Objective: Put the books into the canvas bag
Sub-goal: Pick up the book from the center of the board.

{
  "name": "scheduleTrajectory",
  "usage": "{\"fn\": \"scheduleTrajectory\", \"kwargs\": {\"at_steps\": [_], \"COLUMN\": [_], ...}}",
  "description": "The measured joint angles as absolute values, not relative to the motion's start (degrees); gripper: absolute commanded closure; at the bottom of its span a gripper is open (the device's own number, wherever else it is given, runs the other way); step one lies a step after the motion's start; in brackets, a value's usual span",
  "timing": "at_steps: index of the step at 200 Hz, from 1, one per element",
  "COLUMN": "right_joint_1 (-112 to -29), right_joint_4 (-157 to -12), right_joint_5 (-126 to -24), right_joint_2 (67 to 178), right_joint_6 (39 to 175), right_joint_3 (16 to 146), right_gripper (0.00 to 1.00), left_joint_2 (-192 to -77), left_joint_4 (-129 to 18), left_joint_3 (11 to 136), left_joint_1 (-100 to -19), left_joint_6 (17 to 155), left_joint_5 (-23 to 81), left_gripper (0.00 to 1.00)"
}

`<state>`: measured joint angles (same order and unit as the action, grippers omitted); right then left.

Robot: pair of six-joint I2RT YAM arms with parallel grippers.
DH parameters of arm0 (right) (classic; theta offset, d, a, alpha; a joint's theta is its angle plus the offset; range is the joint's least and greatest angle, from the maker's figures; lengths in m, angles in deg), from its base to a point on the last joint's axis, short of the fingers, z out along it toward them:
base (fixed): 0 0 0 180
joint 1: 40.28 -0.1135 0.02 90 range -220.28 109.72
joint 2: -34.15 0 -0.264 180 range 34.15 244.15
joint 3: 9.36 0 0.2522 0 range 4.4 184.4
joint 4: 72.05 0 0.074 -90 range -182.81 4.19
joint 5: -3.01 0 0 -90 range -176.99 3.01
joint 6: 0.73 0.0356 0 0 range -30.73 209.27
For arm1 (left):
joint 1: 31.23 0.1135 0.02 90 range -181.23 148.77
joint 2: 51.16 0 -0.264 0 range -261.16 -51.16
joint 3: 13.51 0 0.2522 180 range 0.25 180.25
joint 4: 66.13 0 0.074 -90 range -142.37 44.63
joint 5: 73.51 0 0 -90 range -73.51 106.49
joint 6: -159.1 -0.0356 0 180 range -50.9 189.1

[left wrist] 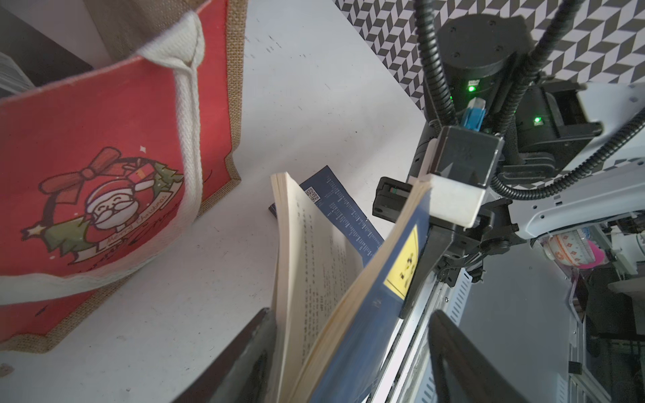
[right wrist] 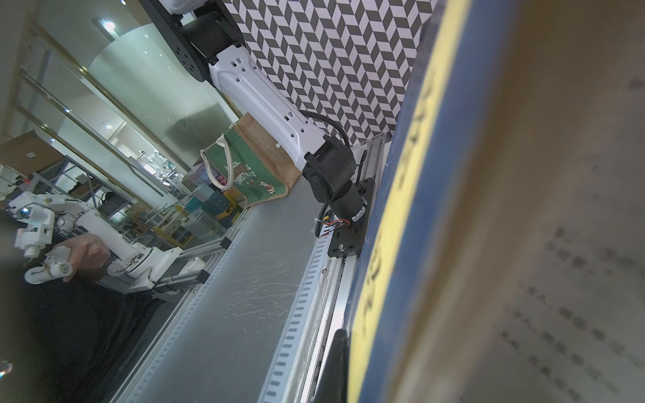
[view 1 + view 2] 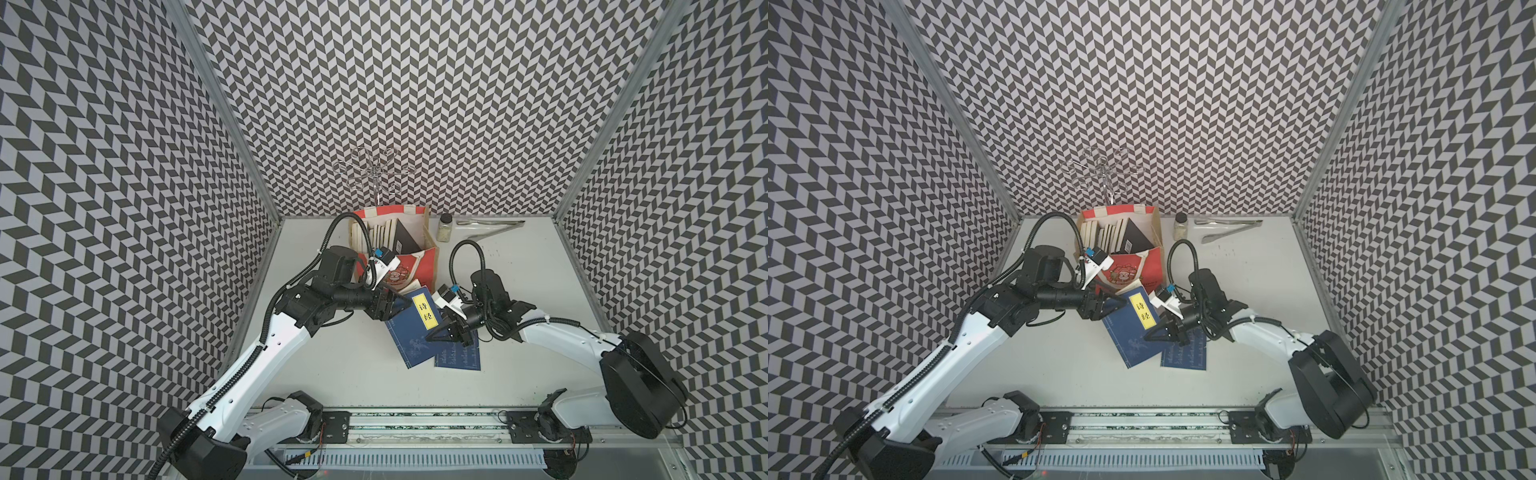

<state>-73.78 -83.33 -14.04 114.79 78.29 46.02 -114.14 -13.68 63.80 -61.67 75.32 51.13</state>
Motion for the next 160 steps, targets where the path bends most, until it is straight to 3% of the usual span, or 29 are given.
{"fn": "scheduleTrajectory", "kwargs": {"at_steps": [43,87,160], "right_joint_1": [-73.8,-73.7,-72.3], "right_joint_4": [-83.1,-83.0,-80.0], "right_joint_5": [-13.9,-13.9,-14.1], "right_joint_2": [114.4,114.4,114.0], "right_joint_6": [78.3,78.3,80.1], "right_joint_3": [46.0,46.0,44.6], "right_gripper": [1.0,1.0,1.0], "left_joint_2": [-115.1,-112.2,-110.7], "left_joint_4": [-13.1,-12.9,-13.2], "left_joint_3": [63.8,63.8,59.9], "left_joint_1": [-61.3,-53.6,-52.7], "left_joint_6": [75.6,76.7,78.0], "left_joint_5": [45.0,39.9,45.8], "left_gripper": [0.21,0.15,0.19]}}
